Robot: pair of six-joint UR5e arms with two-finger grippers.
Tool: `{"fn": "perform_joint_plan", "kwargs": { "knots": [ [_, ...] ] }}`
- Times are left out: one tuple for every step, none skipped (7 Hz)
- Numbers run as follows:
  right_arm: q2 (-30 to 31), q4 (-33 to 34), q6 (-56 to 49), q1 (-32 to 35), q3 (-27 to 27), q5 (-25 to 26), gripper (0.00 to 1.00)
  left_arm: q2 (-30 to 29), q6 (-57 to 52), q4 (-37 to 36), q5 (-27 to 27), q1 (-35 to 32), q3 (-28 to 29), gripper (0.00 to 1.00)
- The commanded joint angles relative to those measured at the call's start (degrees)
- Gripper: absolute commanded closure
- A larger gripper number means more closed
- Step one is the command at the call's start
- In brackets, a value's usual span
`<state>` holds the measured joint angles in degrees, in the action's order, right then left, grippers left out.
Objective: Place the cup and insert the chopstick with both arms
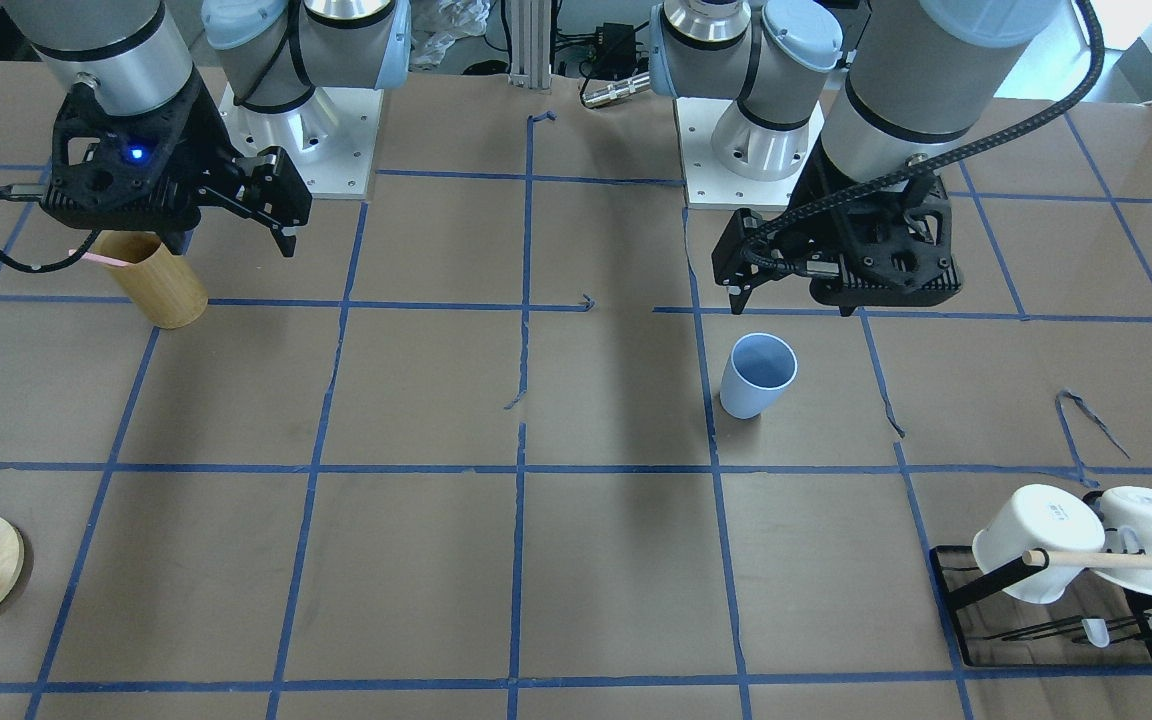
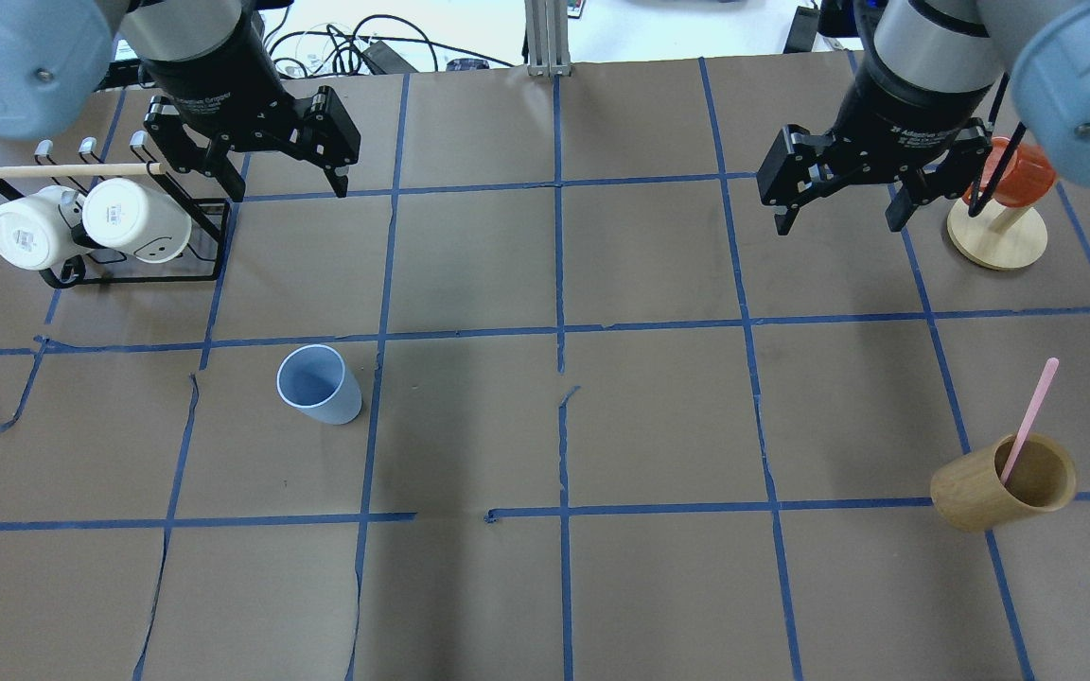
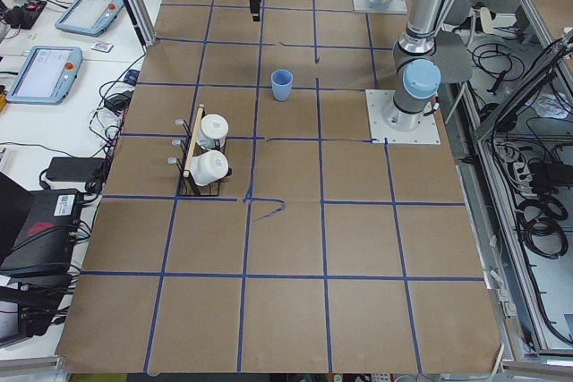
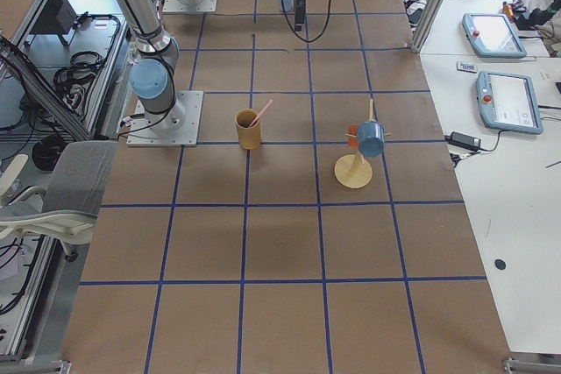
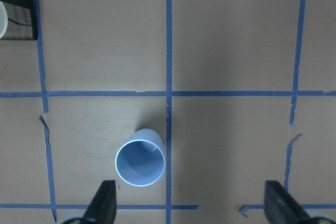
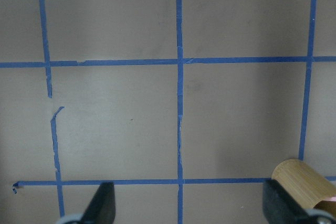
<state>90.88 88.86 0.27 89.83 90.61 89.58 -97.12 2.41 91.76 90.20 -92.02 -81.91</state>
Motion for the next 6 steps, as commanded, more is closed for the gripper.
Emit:
{"fn": "perform_joint_plan", "kwargs": {
  "knots": [
    [0.0, -0.09, -0.01, 0.0, 0.0, 0.07, 0.0, -0.18, -0.21, -0.09, -0.02, 0.0, -0.79, 0.0],
    [0.0, -0.09, -0.01, 0.0, 0.0, 0.07, 0.0, -0.18, -0.13, -1.13, 0.15, -0.08, -2.36, 0.0],
    [-0.09, -0.09, -0.01, 0.0, 0.0, 0.07, 0.0, 0.95, -0.3, -3.4, 0.15, 0.0, -4.03, 0.0],
    [0.0, -0.09, -0.01, 0.0, 0.0, 0.07, 0.0, 1.75, -0.39, -3.77, 0.24, 0.44, -5.96, 0.0],
    [-0.09, -0.09, -0.01, 0.0, 0.0, 0.07, 0.0, 0.8, -5.87, -3.69, 0.94, 0.53, -6.94, 0.0],
    [-0.26, -0.09, -0.1, 0.0, 0.0, 0.07, 0.0, 0.01, -10.02, -3.95, 1.03, 0.7, -9.65, 0.0]
  ]
}}
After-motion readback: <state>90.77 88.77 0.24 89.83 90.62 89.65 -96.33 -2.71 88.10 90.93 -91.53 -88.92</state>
